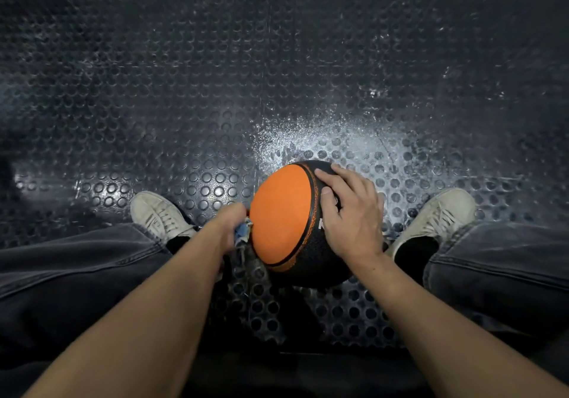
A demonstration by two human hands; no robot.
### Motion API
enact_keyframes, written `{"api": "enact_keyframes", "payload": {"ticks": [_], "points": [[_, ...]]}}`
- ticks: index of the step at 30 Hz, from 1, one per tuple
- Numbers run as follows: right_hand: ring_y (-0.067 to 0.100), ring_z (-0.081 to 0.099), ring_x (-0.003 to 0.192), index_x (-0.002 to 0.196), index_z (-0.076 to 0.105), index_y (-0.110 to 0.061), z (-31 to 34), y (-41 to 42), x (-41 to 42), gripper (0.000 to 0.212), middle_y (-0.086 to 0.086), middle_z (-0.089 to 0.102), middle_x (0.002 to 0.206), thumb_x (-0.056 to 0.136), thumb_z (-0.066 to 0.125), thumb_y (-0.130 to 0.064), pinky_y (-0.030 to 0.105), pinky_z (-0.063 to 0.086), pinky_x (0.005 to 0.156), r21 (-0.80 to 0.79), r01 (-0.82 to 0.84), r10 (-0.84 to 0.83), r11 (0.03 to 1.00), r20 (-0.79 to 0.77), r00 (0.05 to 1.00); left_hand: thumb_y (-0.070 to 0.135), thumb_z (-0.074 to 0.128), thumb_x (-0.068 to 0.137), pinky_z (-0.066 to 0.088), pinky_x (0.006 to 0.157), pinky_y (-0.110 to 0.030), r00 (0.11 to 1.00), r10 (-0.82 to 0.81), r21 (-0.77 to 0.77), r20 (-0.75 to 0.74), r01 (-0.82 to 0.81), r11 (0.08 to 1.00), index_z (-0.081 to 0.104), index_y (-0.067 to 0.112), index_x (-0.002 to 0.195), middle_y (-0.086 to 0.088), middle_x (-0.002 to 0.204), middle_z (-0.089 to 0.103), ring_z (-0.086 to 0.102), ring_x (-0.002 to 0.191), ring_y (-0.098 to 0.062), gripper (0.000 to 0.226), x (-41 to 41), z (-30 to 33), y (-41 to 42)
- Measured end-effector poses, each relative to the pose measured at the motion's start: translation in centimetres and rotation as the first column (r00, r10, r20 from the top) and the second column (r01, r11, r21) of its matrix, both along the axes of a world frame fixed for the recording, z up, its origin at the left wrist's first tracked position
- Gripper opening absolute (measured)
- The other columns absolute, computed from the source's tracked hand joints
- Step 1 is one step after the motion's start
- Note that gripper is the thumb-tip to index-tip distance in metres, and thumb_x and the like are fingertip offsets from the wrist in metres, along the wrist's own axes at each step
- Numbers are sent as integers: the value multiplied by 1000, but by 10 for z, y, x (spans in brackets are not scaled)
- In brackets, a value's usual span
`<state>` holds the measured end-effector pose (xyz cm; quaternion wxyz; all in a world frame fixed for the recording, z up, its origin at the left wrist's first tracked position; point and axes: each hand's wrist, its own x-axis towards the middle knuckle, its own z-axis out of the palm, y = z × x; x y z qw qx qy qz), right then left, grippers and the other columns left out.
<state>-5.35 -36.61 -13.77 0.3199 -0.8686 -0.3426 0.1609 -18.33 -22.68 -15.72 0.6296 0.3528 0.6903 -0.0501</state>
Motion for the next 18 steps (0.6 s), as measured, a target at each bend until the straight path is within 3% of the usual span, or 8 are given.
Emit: {"api": "enact_keyframes", "payload": {"ticks": [3, 6, 8, 10, 12, 15, 17, 18], "points": [[18, 45, 130, 127, 66, -33, -2, -3, 2, 52, -9, 57, 137, 91, 30, -46, 53, 34, 108, 21, 10, -10, 1000, -18, 1000, 3, 48, 93, 46, 37, -24, 991, -137, 24, -6, 137, 990, 60, 0, 91, -11, 66, 61, 56, 45, -20, 12, 10, 7, 17], [18, 47, 129, 124, 68, -33, -3, -4, 1, 49, -9, 59, 136, 91, 33, -44, 56, 35, 107, 32, -16, 16, 999, 3, 1000, 4, 49, 93, 45, 41, -26, 975, -217, 111, 46, 211, 971, 62, 1, 84, -11, 70, 61, 54, 43, -16, 16, 32, 18, 33], [17, 45, 131, 124, 68, -34, -1, -1, -1, 49, -10, 59, 136, 90, 33, -44, 55, 33, 109, 22, -37, 37, 999, 16, 999, 12, 52, 93, 48, 53, -30, 930, -359, 224, 84, 333, 916, 64, 6, 83, -11, 82, 65, 57, 53, -16, 17, 52, 26, 38], [15, 43, 133, 126, 66, -35, 2, 3, -5, 51, -11, 57, 139, 90, 31, -43, 50, 30, 111, -3, -44, 44, 999, 32, 999, 32, 55, 92, 53, 79, -36, 832, -548, 383, 85, 480, 789, 69, 16, 89, -6, 102, 69, 65, 81, -19, 22, 73, 41, 31], [16, 42, 135, 130, 63, -32, 2, 5, -10, 54, -9, 56, 141, 90, 28, -39, 46, 29, 111, -27, -33, 34, 999, 47, 998, 36, 50, 92, 45, 97, -34, 723, -689, 571, 55, 543, 616, 70, 23, 99, 3, 112, 68, 61, 103, -15, 25, 81, 52, 7], [21, 47, 133, 132, 59, -21, -1, 5, -13, 52, -3, 59, 138, 92, 29, -31, 48, 33, 109, -12, 35, -34, 999, 81, 996, 25, 41, 99, 42, 93, -25, 634, -770, 865, -78, 427, 264, 65, 19, 117, 10, 112, 66, 58, 103, -7, 30, 58, 57, -34], [19, 48, 131, 131, 55, -20, 2, 5, -14, 46, -3, 60, 135, 93, 32, -29, 50, 33, 109, -10, 47, -47, 999, 30, 998, 21, 40, 100, 44, 95, -25, 647, -761, 929, -47, 308, 205, 64, 16, 120, 2, 118, 66, 59, 109, -11, 31, 34, 47, -40], [18, 48, 131, 130, 55, -20, 4, 6, -15, 43, -3, 60, 134, 93, 34, -29, 50, 32, 110, -9, 37, -37, 999, 3, 999, 22, 39, 101, 46, 89, -25, 704, -710, 912, -24, 306, 273, 64, 17, 117, -2, 113, 67, 60, 104, -14, 30, 26, 41, -36]]}}
